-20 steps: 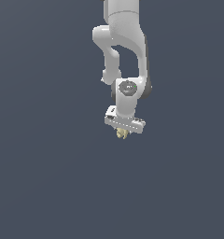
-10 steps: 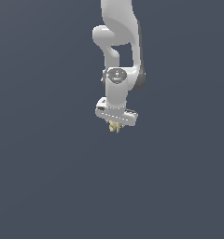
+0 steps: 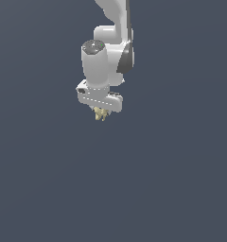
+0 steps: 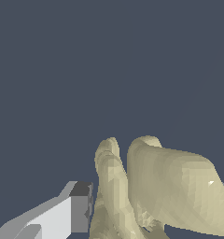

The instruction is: Pick up the object and move it to a goal position.

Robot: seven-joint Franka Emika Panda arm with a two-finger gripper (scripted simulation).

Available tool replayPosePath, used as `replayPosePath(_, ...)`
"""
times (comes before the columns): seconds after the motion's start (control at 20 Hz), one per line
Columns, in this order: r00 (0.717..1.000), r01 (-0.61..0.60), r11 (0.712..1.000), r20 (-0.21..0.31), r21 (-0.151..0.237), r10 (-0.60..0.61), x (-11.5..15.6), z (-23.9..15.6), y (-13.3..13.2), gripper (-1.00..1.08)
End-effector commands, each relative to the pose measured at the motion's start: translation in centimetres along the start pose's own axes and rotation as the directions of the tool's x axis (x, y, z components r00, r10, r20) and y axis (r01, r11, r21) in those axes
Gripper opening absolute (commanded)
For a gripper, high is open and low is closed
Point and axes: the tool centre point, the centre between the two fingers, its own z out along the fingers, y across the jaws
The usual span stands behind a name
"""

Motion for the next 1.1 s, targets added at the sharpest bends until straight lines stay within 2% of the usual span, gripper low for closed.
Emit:
replayPosePath(0.0, 1.0, 0.0, 1.0, 0.0, 0.001, 0.0, 0.0, -2.2, 2.2, -1.0)
replayPosePath(0.55, 1.0, 0.0, 1.0, 0.001, -0.001, 0.0, 0.7, -9.8, 9.5, -1.0)
replayPosePath(0.8, 1.0, 0.0, 1.0, 0.0, -0.002, 0.0, 0.9, -11.6, 11.1, -1.0)
replayPosePath(1.05, 1.0, 0.0, 1.0, 0.0, -0.003, 0.0, 1.1, -12.1, 11.6, -1.0)
